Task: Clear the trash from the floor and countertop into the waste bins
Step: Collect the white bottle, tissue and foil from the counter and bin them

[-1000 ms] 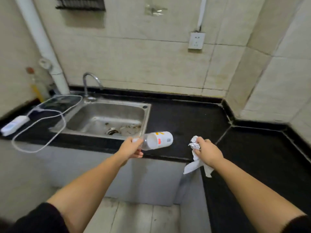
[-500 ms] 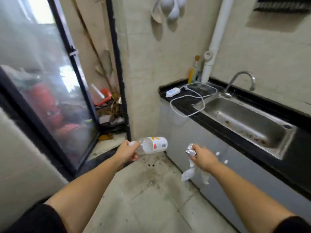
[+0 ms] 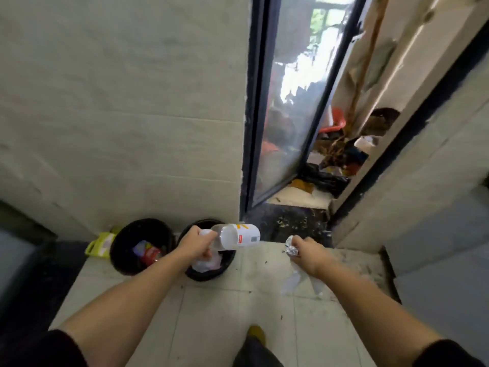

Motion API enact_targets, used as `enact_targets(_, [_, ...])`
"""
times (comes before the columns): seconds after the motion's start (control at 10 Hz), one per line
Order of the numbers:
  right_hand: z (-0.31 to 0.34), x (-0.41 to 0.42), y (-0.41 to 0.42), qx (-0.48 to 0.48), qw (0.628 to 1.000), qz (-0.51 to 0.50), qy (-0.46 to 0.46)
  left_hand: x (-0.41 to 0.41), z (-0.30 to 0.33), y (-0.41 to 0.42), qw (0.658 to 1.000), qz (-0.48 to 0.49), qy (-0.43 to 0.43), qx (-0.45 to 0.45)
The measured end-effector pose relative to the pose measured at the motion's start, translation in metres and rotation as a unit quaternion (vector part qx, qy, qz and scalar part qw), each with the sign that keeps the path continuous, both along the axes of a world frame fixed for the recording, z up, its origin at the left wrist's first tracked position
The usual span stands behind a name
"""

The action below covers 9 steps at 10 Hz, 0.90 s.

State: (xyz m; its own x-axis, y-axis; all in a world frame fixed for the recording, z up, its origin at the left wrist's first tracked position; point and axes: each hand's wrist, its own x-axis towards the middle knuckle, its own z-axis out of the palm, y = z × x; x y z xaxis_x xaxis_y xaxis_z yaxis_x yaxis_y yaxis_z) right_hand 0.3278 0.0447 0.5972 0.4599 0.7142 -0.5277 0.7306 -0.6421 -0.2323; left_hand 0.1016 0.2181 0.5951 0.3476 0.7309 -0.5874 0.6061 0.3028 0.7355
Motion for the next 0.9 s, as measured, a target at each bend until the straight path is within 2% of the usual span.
enact_targets(0.2, [-0.044,-0.025,0.092,-0.025,0.995,0.090,0.041,-0.059,-0.033,0.026,0.986,0.159,0.053,-0.015])
enact_targets(0.4, [-0.113,-0.021,0.167,-0.019,0.990,0.105,0.096,-0.039,-0.088,0.057,0.956,0.290,0.031,-0.025])
enact_targets(0.6, [-0.246,-0.029,0.241,-0.012,0.989,0.093,0.116,-0.025,-0.203,0.086,0.922,0.385,0.041,-0.024])
enact_targets(0.7, [-0.331,-0.043,0.277,0.002,0.988,0.089,0.123,-0.028,-0.277,0.105,0.904,0.426,0.014,-0.026])
enact_targets(0.8, [-0.415,-0.062,0.300,0.015,0.990,0.058,0.128,-0.034,-0.337,0.122,0.905,0.426,-0.002,-0.014])
enact_targets(0.9, [-0.493,-0.078,0.306,-0.028,0.988,0.124,0.088,-0.038,-0.385,0.129,0.908,0.419,-0.011,-0.015])
